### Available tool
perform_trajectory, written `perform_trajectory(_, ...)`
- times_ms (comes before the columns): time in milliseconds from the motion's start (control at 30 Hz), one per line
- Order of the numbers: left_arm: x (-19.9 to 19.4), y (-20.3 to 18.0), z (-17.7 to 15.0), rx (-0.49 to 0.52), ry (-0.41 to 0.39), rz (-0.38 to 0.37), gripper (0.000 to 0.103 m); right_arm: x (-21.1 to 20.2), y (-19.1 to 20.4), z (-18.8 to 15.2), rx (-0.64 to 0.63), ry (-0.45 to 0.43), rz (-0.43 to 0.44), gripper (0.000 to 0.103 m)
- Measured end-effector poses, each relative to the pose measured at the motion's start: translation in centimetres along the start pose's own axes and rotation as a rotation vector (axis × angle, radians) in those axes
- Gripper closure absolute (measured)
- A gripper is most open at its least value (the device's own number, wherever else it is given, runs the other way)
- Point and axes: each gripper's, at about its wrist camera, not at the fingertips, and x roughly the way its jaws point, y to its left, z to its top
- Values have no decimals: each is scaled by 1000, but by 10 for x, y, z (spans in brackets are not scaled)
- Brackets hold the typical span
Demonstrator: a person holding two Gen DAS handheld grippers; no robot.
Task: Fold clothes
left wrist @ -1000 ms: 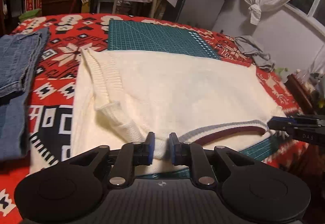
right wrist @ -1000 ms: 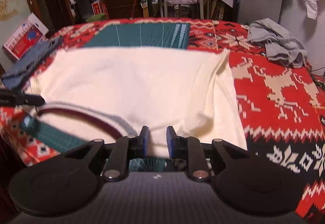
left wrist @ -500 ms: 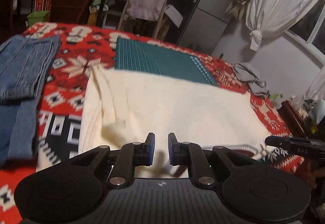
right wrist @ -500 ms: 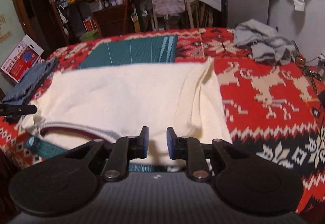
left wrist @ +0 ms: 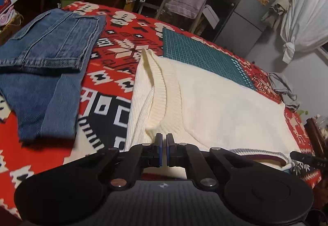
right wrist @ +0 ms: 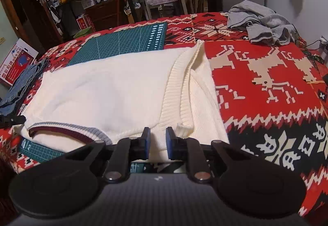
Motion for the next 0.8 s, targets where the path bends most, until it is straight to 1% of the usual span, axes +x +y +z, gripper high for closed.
perform_trajectory(33, -1, -1, 0, 4, 3, 7, 92, -1, 1, 0, -7, 1, -6, 87)
perform_trajectory(100, -3, -3, -1, 6, 3, 9, 92, -5, 3, 0, -14, -3, -16, 87)
perform_trajectory(233, -14, -12, 2, 37, -30, 8, 92, -16, 13, 2, -46, -28, -19, 86)
perform_trajectory(300, -19, -21, 4, 71, -51, -18, 93, -22, 18, 4, -68, -44, -16, 86)
perform_trajectory(367, -22, -31, 6, 109, -66, -59, 93, -23, 28, 5, -93, -50, 8, 86)
perform_trajectory(433, -17, -44, 5, 161, -58, -115, 93, -21, 38, 5, -121, -52, 32, 86)
perform_trajectory(500, -7, -57, 0, 215, -35, -144, 93, -15, 48, 1, -148, -48, 38, 87)
perform_trajectory(600, 7, -66, -11, 250, 13, -146, 92, -4, 56, -7, -163, -28, 38, 87)
perform_trajectory(633, 9, -67, -15, 257, 17, -138, 93, 0, 56, -11, -167, -15, 33, 87)
perform_trajectory(700, 11, -67, -22, 269, 24, -126, 92, 0, 56, -16, -175, -19, 31, 87)
perform_trajectory(800, 8, -66, -25, 274, 27, -121, 92, -2, 54, -17, -169, -7, 36, 87)
